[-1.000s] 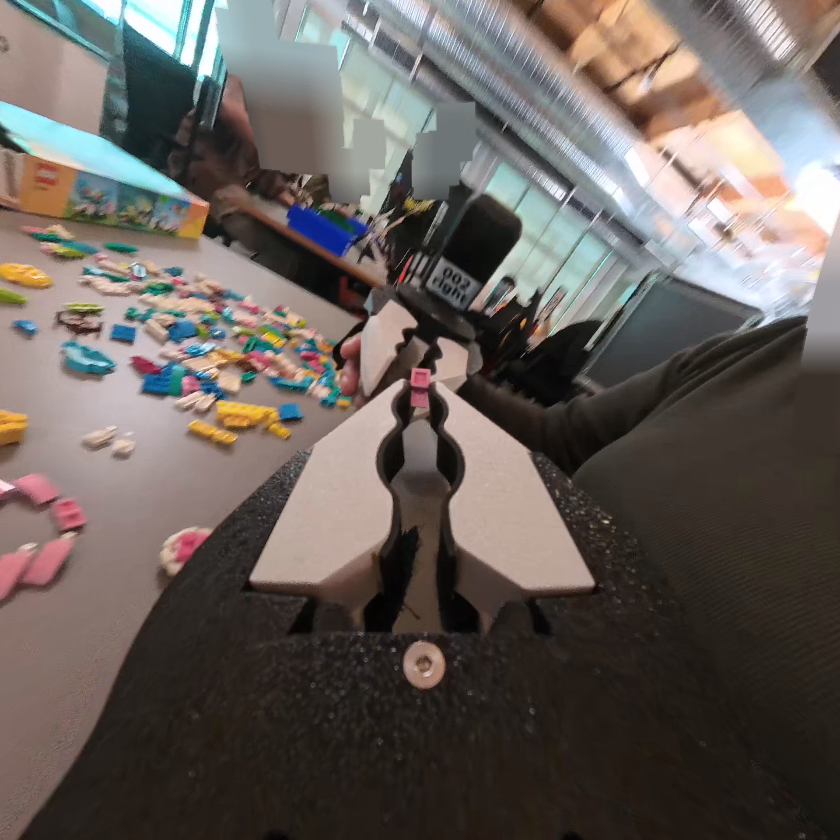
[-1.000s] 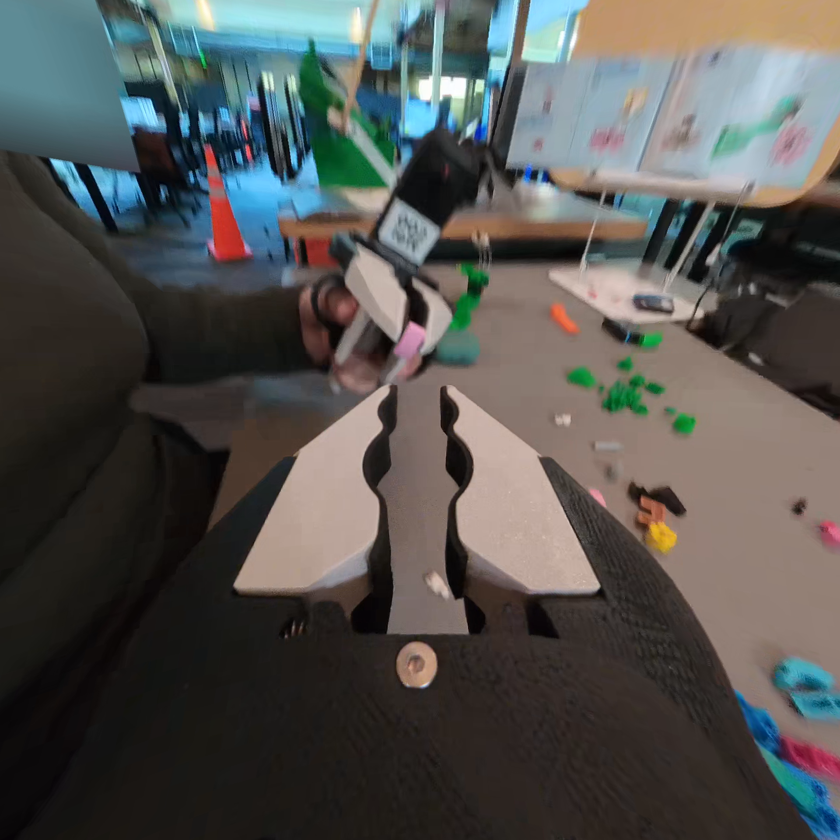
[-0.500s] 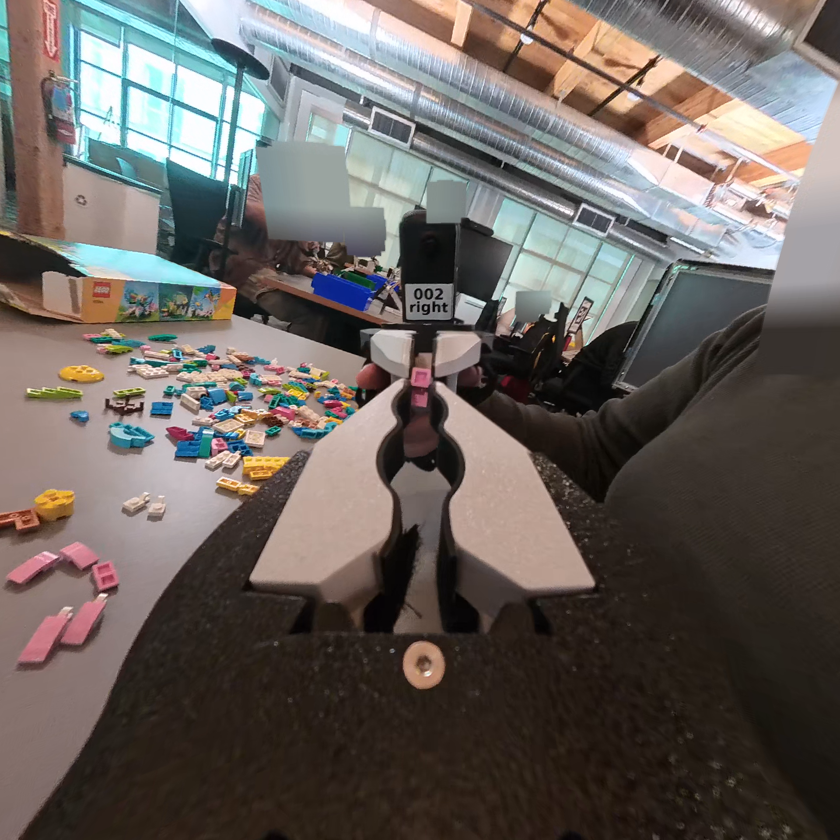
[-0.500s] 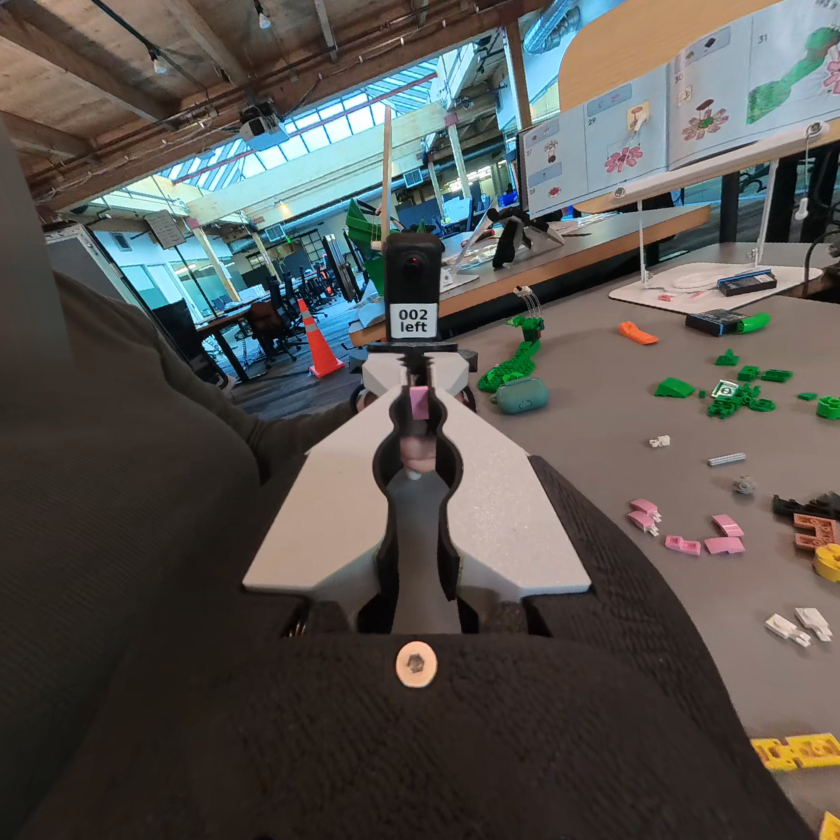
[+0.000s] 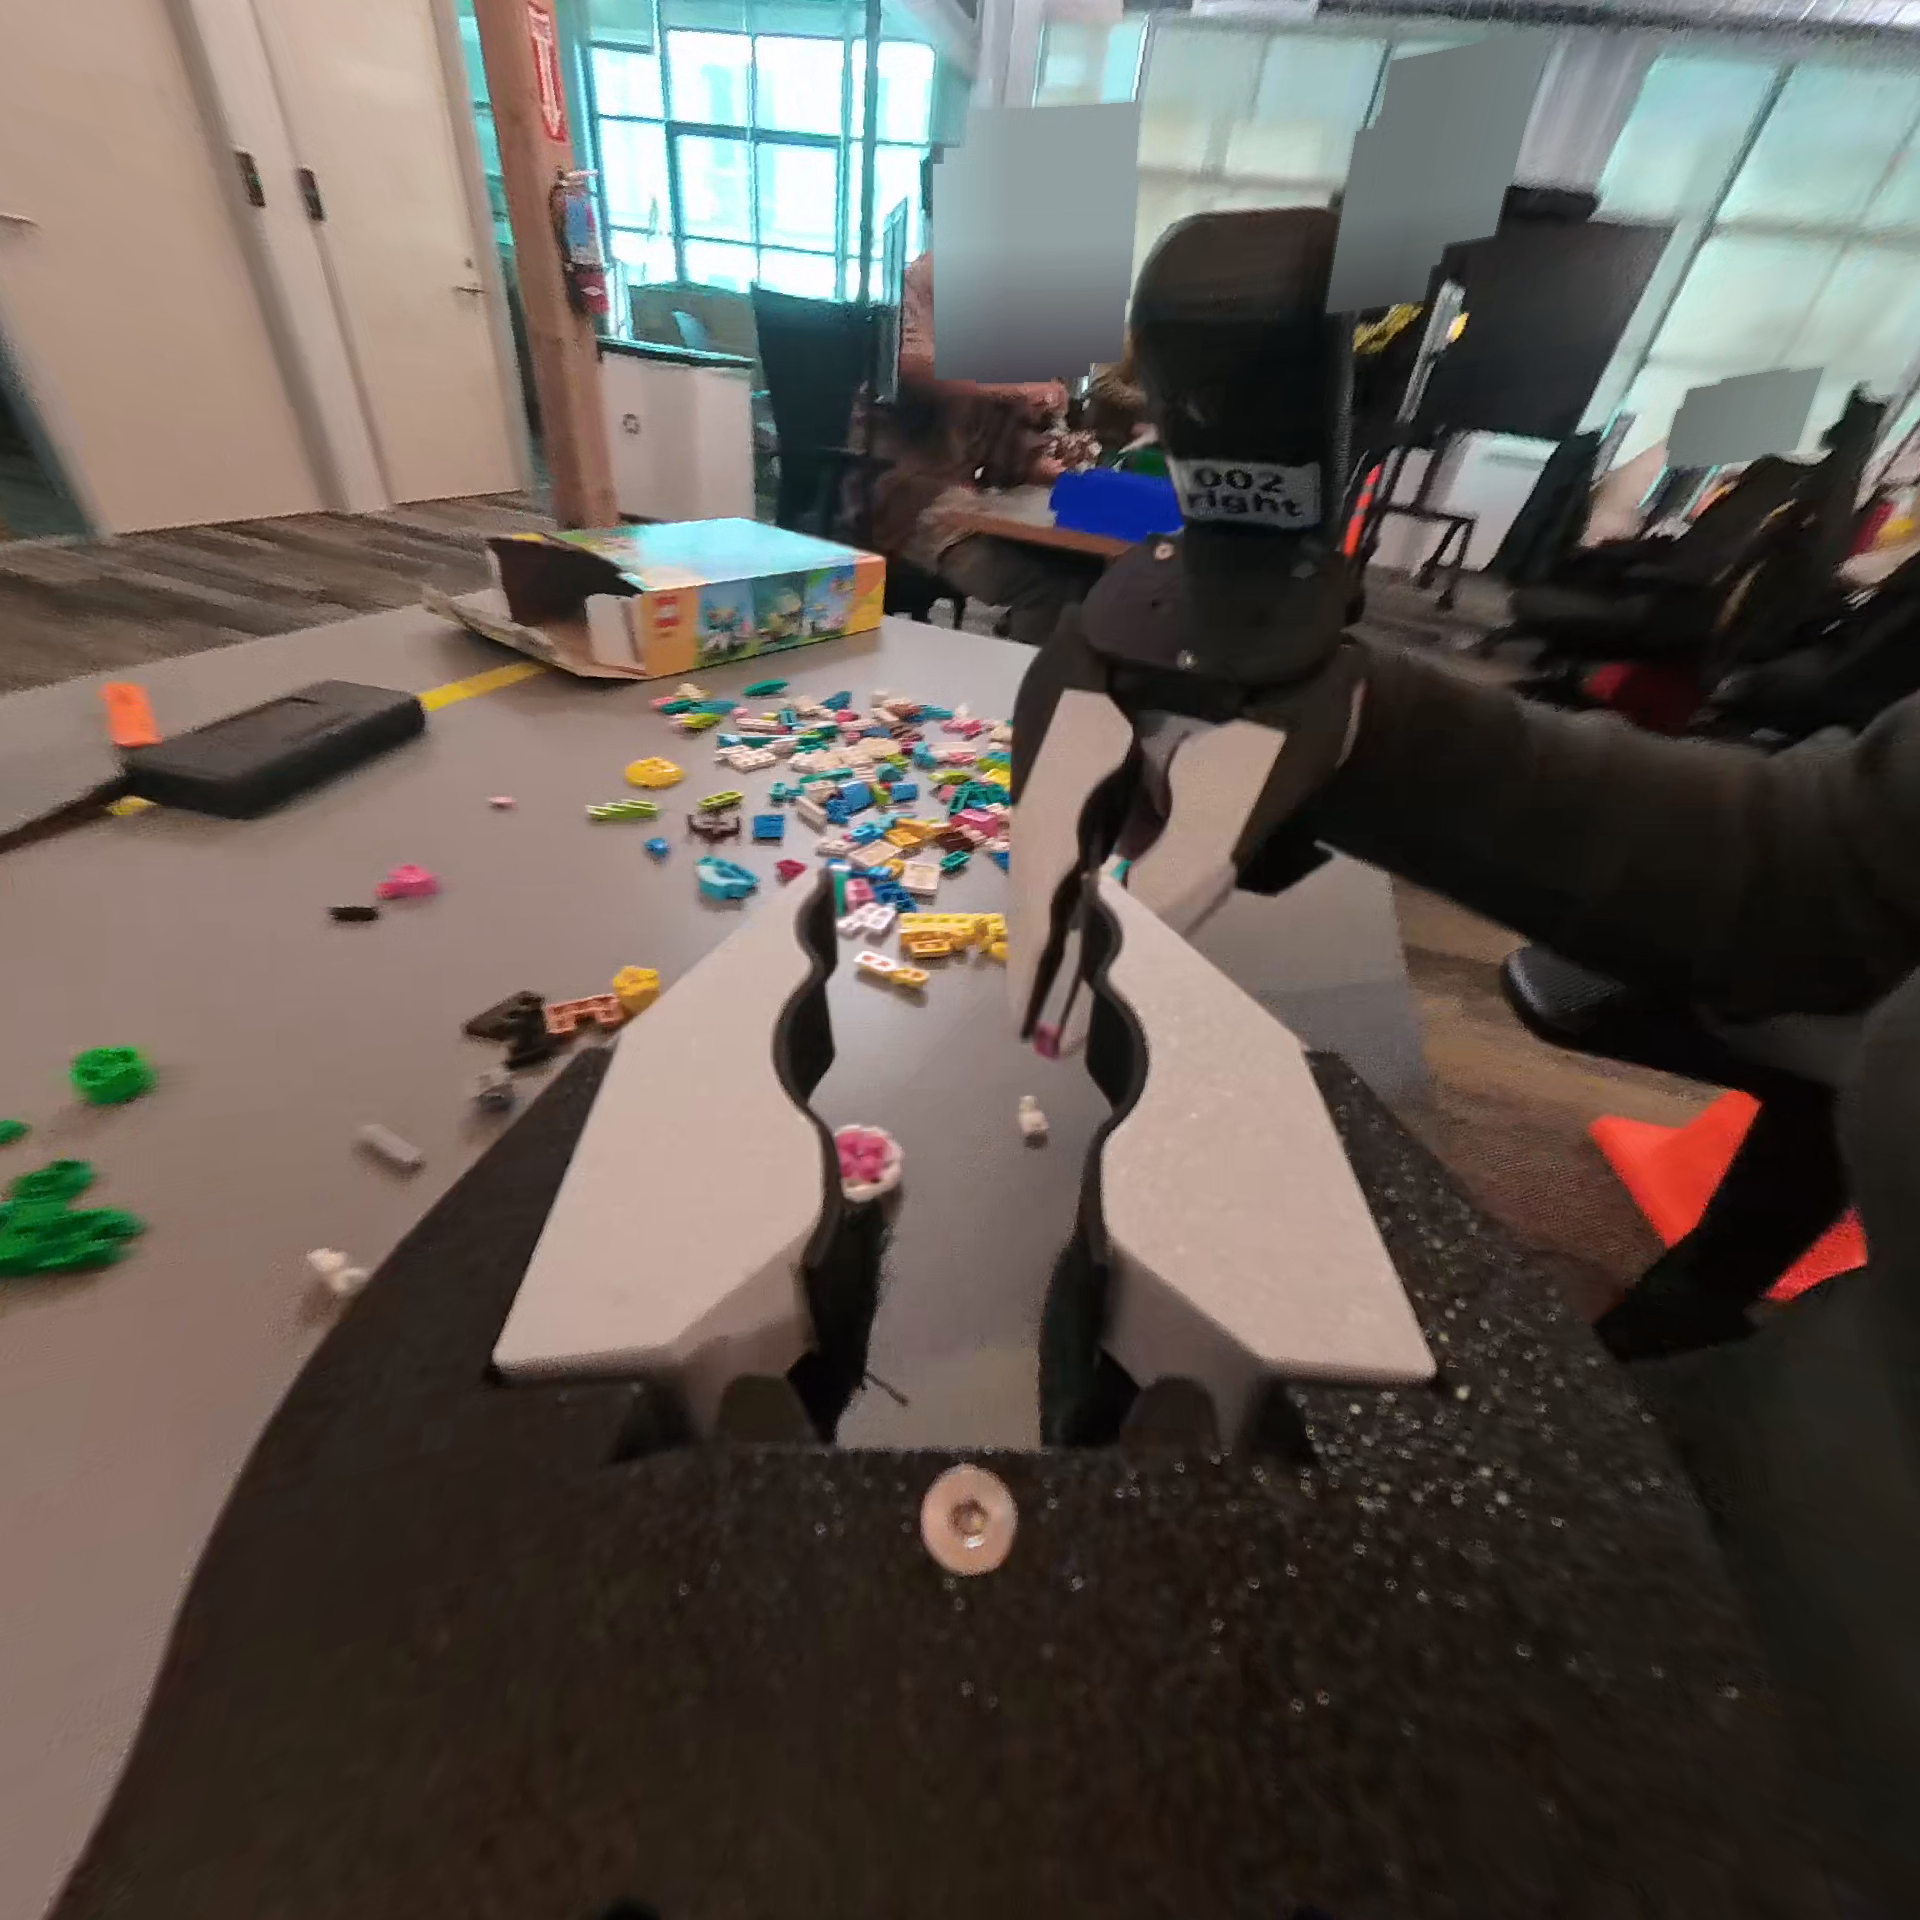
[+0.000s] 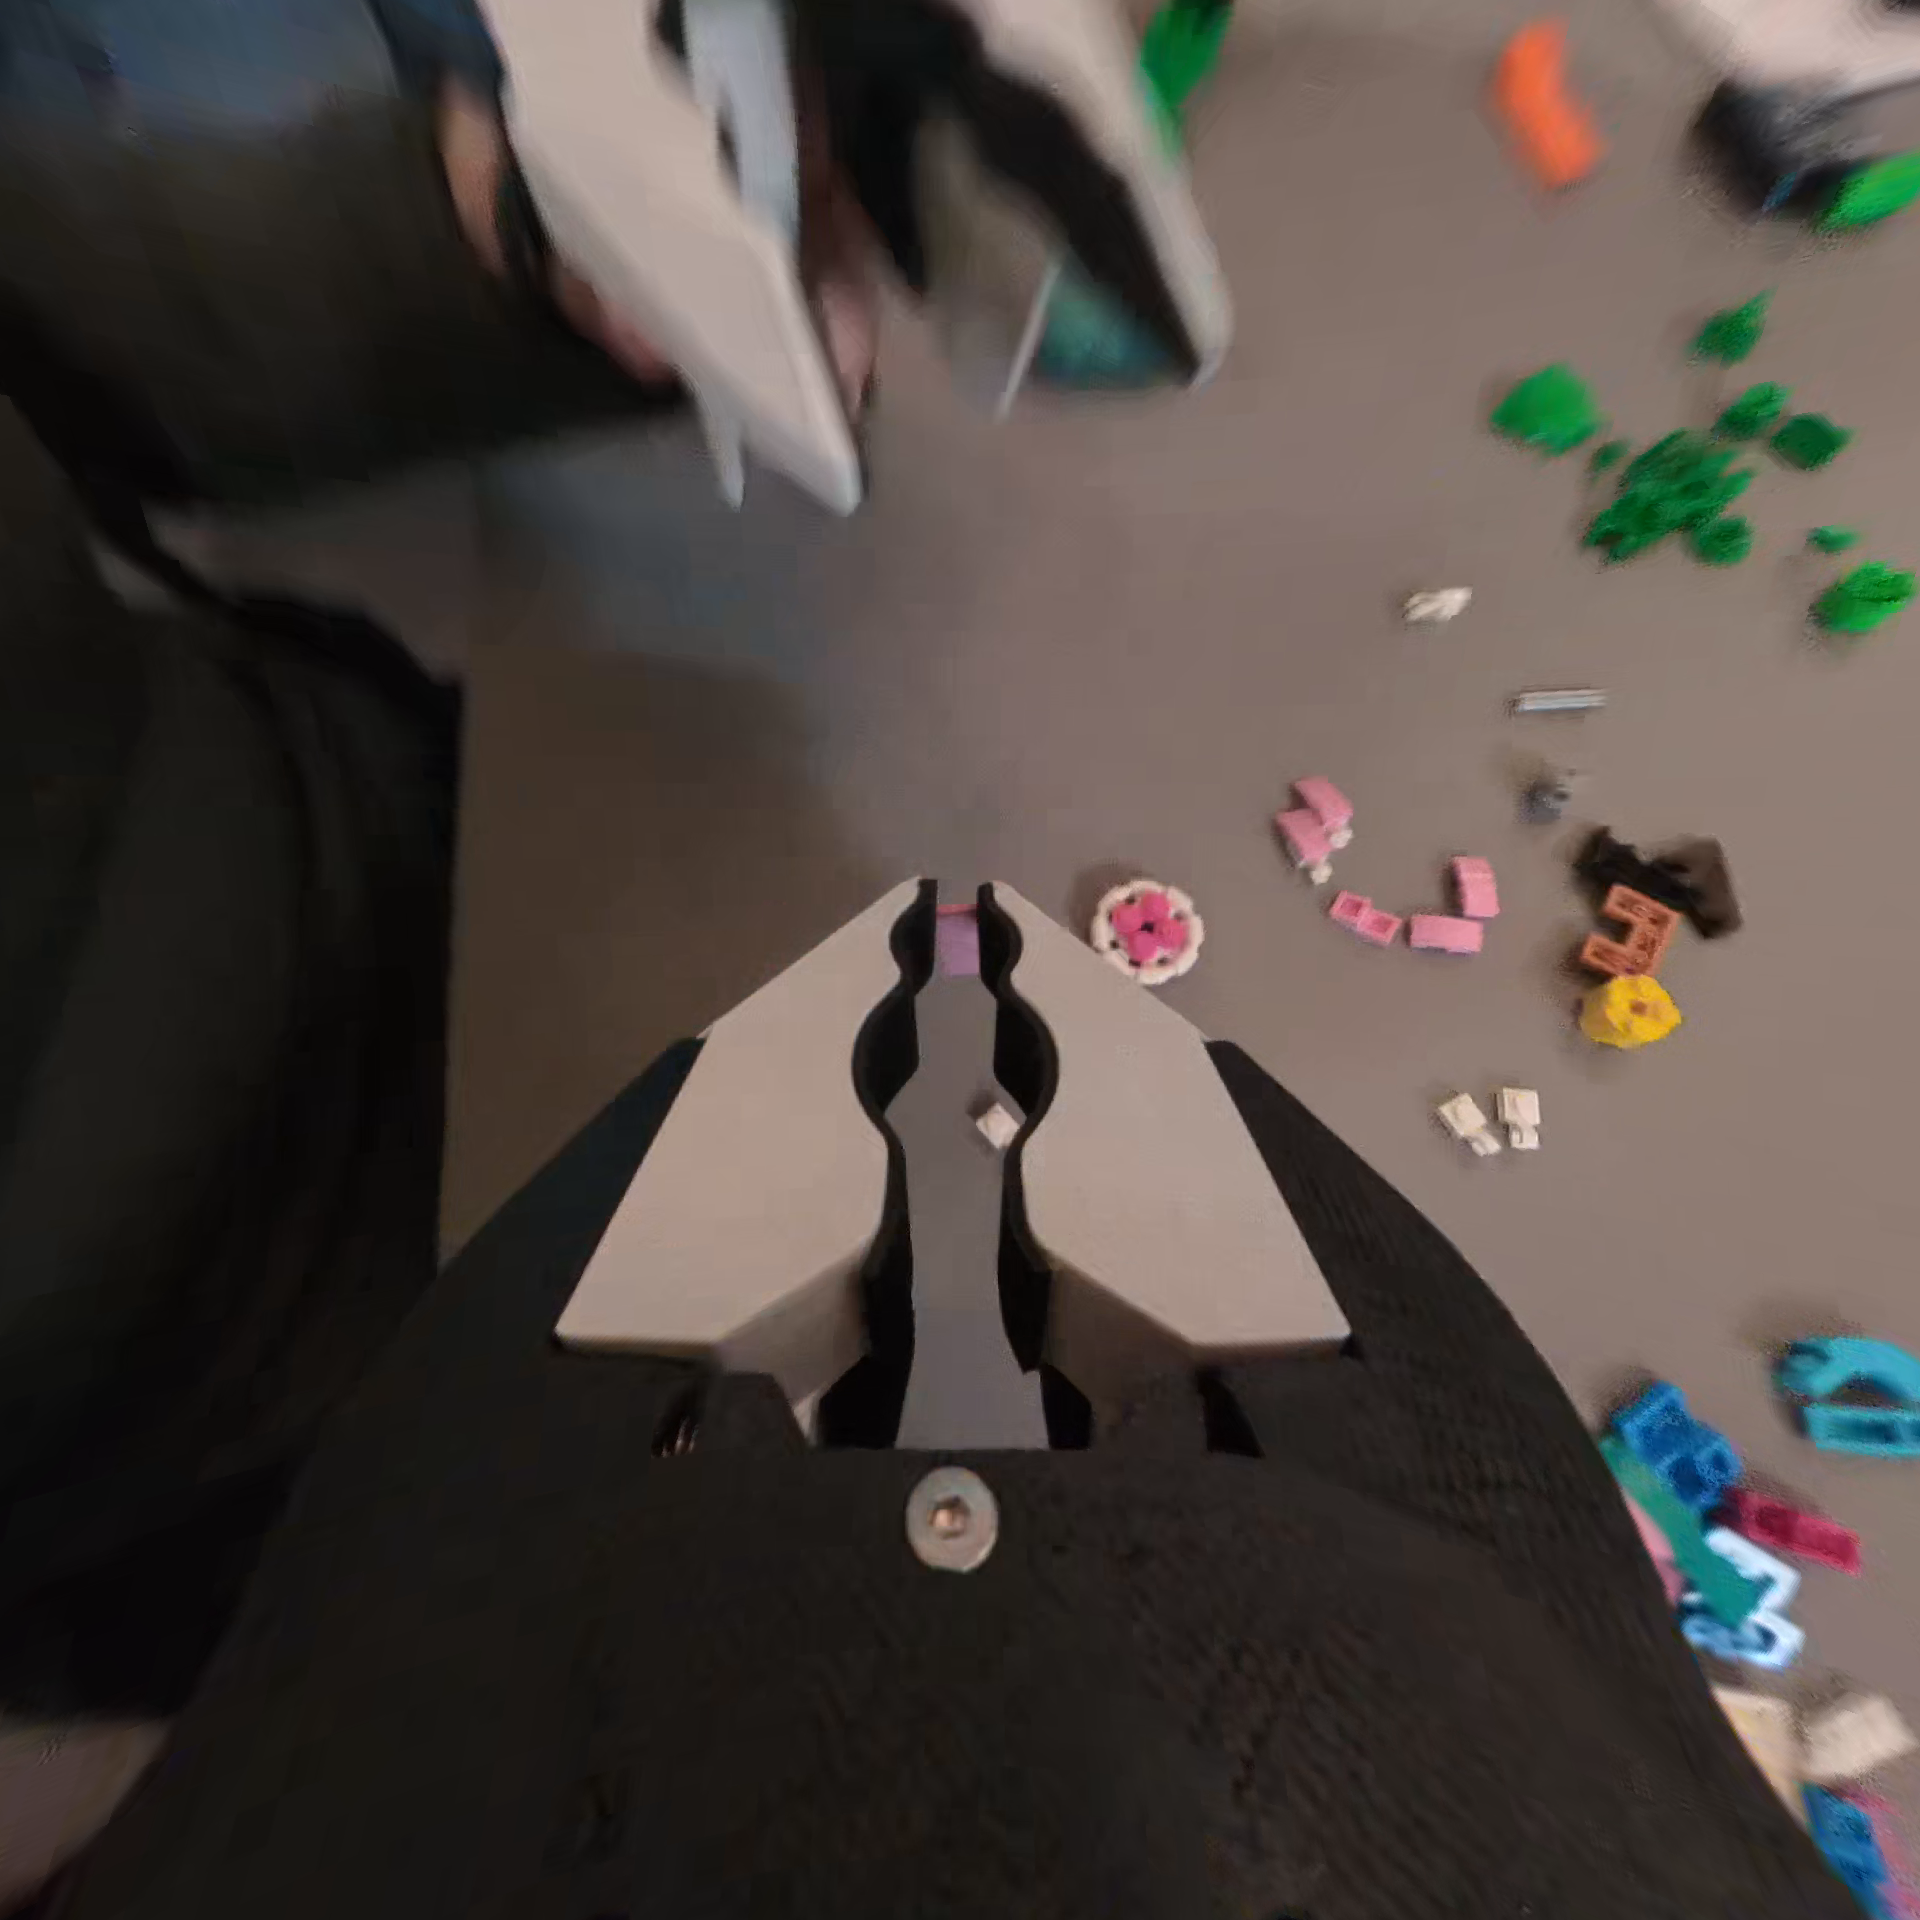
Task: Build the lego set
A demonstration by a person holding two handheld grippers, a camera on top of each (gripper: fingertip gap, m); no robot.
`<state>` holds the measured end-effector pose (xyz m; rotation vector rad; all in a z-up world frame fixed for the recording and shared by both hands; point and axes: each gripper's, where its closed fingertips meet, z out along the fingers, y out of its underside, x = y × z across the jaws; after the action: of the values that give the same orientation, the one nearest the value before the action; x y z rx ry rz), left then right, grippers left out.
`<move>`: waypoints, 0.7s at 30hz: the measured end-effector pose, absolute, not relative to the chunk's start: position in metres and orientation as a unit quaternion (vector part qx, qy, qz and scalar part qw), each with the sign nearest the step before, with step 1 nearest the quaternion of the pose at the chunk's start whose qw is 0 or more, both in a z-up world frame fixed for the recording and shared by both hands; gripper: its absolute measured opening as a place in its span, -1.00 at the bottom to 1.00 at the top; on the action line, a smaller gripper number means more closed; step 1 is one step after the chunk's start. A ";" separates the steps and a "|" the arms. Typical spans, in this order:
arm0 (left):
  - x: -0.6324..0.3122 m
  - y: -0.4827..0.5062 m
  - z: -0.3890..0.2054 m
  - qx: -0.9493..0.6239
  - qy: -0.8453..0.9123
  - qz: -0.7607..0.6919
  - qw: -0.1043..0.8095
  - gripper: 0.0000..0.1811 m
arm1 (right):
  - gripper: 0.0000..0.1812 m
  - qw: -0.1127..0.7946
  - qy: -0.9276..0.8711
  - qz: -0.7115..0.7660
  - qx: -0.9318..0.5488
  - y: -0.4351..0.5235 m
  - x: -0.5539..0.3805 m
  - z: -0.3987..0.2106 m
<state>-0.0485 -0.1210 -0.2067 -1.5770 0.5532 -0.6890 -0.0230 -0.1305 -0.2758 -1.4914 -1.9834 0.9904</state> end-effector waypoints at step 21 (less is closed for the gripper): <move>-0.055 -0.138 -0.246 -0.767 0.336 -0.233 0.495 -0.08 | -0.68 0.154 -0.783 0.290 -0.528 -0.133 -0.010 -0.306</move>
<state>-0.0554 -0.1378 -0.2456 -1.8575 0.8133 -0.5658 -0.0095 -0.1332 -0.3063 -1.5124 -2.2455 0.8325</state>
